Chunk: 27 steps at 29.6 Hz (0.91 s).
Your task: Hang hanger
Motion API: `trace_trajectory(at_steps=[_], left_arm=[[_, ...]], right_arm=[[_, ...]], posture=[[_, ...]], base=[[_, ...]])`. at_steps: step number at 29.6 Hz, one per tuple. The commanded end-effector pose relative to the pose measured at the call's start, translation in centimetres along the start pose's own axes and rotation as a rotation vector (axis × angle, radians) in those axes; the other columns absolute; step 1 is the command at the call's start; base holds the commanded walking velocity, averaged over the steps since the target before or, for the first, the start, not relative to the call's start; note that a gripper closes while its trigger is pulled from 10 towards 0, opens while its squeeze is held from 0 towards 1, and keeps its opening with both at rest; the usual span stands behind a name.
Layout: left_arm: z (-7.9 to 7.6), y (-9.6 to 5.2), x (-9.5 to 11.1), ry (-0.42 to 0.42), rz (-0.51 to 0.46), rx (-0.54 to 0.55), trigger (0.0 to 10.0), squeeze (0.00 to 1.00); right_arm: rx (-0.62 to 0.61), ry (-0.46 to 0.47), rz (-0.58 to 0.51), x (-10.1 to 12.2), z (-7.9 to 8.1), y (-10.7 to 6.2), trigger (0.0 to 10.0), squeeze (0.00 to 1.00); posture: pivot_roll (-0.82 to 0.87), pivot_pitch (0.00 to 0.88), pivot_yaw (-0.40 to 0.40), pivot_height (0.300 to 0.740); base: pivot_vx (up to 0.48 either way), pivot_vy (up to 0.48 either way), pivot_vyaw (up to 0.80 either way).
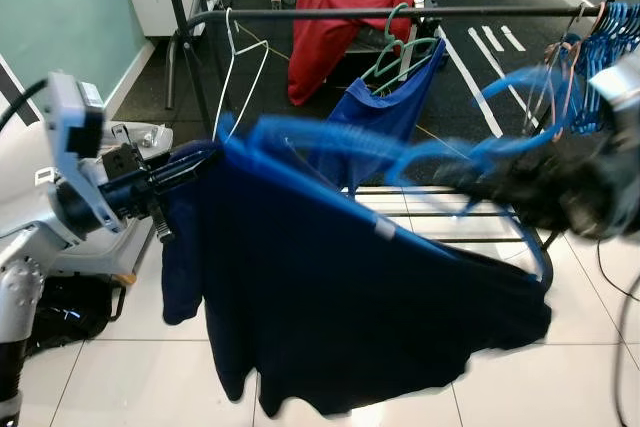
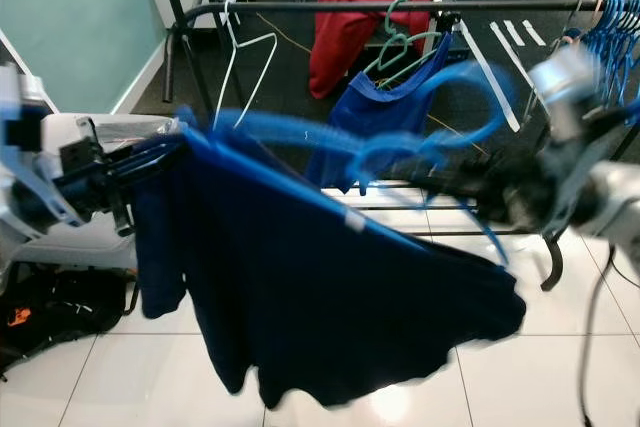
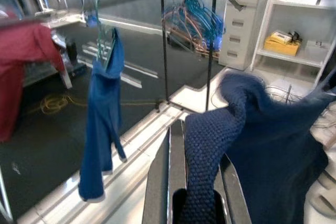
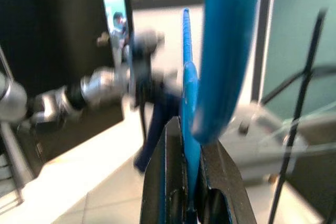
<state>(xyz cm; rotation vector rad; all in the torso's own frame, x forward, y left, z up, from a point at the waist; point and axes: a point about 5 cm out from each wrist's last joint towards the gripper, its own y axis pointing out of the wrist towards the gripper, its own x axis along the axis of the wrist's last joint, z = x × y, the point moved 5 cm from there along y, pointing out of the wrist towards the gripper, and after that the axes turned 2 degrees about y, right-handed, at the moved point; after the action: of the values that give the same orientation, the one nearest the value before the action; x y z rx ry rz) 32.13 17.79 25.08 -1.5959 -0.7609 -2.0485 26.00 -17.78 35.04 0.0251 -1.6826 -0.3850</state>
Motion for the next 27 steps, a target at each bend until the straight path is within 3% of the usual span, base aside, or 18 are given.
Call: trace_trajectory(at_steps=[1,2,3,5,11,12,14,15,17,18,19,20,21,22,23,25,26,27], left_arm=[[0.1,0.0,-1.5,-0.026,0.054,0.029,10.0,0.0],[-0.5,0.7,-4.4,-0.071,0.147,0.058,10.0,0.0],[-0.5,0.7,-4.4,-0.071,0.147,0.058,10.0,0.0],[-1.7,1.8,-7.5,-0.124,0.249,0.088,10.0,0.0],[-3.1,3.3,-8.2,-0.174,0.242,0.087,10.0,0.0],[-4.2,3.9,-7.9,-0.194,0.215,0.044,10.0,0.0],[-4.2,3.9,-7.9,-0.194,0.215,0.044,10.0,0.0],[-6.7,4.4,-7.2,-0.227,0.175,-0.065,10.0,0.0],[-6.7,4.4,-7.2,-0.227,0.175,-0.065,10.0,0.0],[-10.7,4.9,-5.8,-0.29,0.102,-0.238,10.0,0.0],[-10.7,4.9,-5.8,-0.29,0.102,-0.238,10.0,0.0],[-13.9,5.6,-3.7,-0.368,-0.014,-0.359,10.0,0.0],[-15.7,6.6,-0.8,-0.464,-0.17,-0.415,10.0,0.0],[-15.7,6.6,-0.8,-0.464,-0.17,-0.415,10.0,0.0],[-16.4,7.2,1.1,-0.527,-0.269,-0.433,10.0,0.0],[-16.4,7.2,1.1,-0.527,-0.269,-0.433,10.0,0.0],[-15.9,8.4,3.5,-0.591,-0.404,-0.389,10.0,0.0],[-15.9,8.4,3.5,-0.591,-0.404,-0.389,10.0,0.0]], right_arm=[[0.003,-0.006,-0.056,0.9,0.1,-0.2,0.0,0.0],[0.019,-0.01,-0.141,2.1,0.3,-0.2,0.0,0.0],[0.019,-0.01,-0.141,2.1,0.3,-0.2,0.0,0.0],[0.057,0.002,-0.178,2.6,0.7,-0.1,0.0,0.0],[0.071,0.016,-0.143,1.8,0.9,0.4,0.0,0.0],[0.009,-0.015,-0.177,2.2,-0.2,0.5,0.0,0.0],[0.009,-0.015,-0.177,2.2,-0.2,0.5,0.0,0.0],[-0.169,-0.066,-0.264,3.7,-3.0,0.3,0.0,0.0],[-0.169,-0.066,-0.264,3.7,-3.0,0.3,0.0,0.0],[-0.436,-0.141,-0.335,4.5,-6.9,-0.1,0.0,0.0],[-0.436,-0.141,-0.335,4.5,-6.9,-0.1,0.0,0.0],[-0.66,-0.167,-0.405,4.4,-9.8,-0.5,0.0,0.0],[-0.804,-0.101,-0.521,3.6,-11.6,-0.7,0.0,0.0],[-0.804,-0.101,-0.521,3.6,-11.6,-0.7,0.0,0.0],[-0.872,-0.038,-0.591,2.8,-12.3,-0.8,0.0,0.0],[-0.872,-0.038,-0.591,2.8,-12.3,-0.8,0.0,0.0],[-0.901,0.131,-0.732,1.7,-13.0,-1.1,0.0,0.0],[-0.901,0.131,-0.732,1.7,-13.0,-1.1,0.0,0.0]], posture=[[-0.14,0.117,0.044,0.74],[-0.13,0.115,0.047,0.74],[-0.13,0.115,0.047,0.74],[-0.13,0.116,0.048,0.74],[-0.14,0.118,0.049,0.74],[-0.13,0.118,0.05,0.74],[-0.13,0.118,0.05,0.74],[-0.13,0.118,0.052,0.74],[-0.13,0.118,0.052,0.74],[-0.13,0.122,0.055,0.74],[-0.13,0.122,0.055,0.74],[-0.12,0.121,0.051,0.74],[-0.12,0.119,0.047,0.74],[-0.12,0.119,0.047,0.74],[-0.12,0.119,0.047,0.74],[-0.12,0.119,0.047,0.74],[-0.11,0.113,0.043,0.74],[-0.11,0.113,0.043,0.74]], base=[[0.0,0.0,0.0],[0.0,0.0,0.0],[0.0,0.0,0.0],[0.0,0.0,0.0],[0.0,0.0,0.0],[0.0,0.0,0.0],[0.0,0.0,0.0],[0.0,0.0,0.0],[0.0,0.0,0.0],[0.0,0.0,0.0],[0.0,0.0,0.0],[0.0,0.0,0.0],[0.0,0.0,0.0],[0.0,0.0,0.0],[0.0,0.0,0.0],[0.0,0.0,0.0],[0.0,0.0,0.0],[0.0,0.0,0.0]])
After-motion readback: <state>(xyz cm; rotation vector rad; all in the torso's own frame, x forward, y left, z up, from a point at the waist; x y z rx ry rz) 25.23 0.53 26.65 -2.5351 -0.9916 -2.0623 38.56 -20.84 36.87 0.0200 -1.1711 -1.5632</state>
